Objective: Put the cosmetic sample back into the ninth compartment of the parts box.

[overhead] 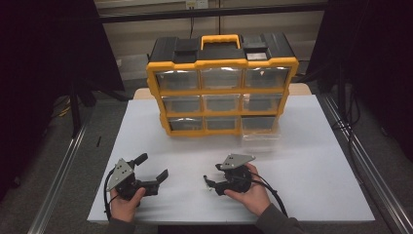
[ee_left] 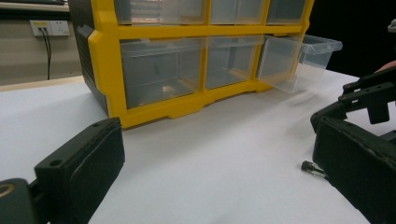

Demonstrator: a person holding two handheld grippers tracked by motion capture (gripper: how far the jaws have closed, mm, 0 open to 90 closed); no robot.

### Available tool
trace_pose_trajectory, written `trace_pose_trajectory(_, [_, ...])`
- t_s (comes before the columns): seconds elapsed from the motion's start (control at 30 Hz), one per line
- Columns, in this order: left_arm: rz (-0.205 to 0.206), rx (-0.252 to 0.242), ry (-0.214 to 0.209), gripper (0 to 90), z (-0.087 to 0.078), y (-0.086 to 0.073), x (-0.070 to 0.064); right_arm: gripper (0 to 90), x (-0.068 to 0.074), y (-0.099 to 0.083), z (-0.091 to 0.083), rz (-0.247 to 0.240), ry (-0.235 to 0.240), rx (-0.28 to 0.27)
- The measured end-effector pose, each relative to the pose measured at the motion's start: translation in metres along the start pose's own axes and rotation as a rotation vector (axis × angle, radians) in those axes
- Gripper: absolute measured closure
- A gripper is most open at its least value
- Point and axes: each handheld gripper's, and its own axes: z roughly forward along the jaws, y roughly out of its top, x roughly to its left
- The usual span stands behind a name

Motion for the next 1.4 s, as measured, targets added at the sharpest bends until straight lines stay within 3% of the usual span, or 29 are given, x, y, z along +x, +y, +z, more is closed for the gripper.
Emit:
trace_pose_trajectory(0.27, [0.024, 0.019, 0.01, 2.4, -0.002, 0.0, 0.003, 64.5, 0.006, 0.001, 0.009, -0.041, 0.026, 0.05])
trace_pose_trajectory(0.3, [0.003, 0.004, 0.005, 2.3, -0.001, 0.0, 0.001, 65.2, 0.007, 0.001, 0.009, -0.046, 0.029, 0.055])
trace_pose_trajectory(0.43, [0.008, 0.006, 0.008, 2.4, -0.001, 0.0, 0.002, 71.6, 0.008, 0.001, 0.012, -0.042, 0.052, 0.075])
trace_pose_trajectory(0.53, [0.014, 0.017, 0.0, 2.4, -0.001, 0.0, 0.002, 77.8, 0.008, -0.001, 0.014, -0.034, 0.041, 0.099])
trace_pose_trajectory(0.57, [-0.002, 0.007, 0.007, 2.4, 0.0, 0.0, 0.0, 77.8, 0.008, -0.001, 0.014, -0.034, 0.041, 0.099])
trace_pose_trajectory(0.77, [0.019, 0.015, -0.006, 2.4, -0.001, 0.0, 0.001, 82.0, 0.007, -0.002, 0.013, -0.021, 0.041, 0.105])
trace_pose_trajectory(0.8, [-0.004, 0.001, 0.0, 2.3, 0.0, 0.0, 0.0, 82.1, 0.006, -0.002, 0.013, -0.021, 0.046, 0.109])
trace_pose_trajectory(0.93, [0.015, 0.017, -0.002, 2.4, -0.001, 0.0, 0.001, 82.2, 0.004, -0.002, 0.013, 0.0, 0.061, 0.101])
trace_pose_trajectory(1.4, [0.024, 0.019, -0.004, 2.3, 0.0, 0.0, 0.001, 82.2, -0.005, 0.003, 0.002, 0.058, 0.129, 0.076])
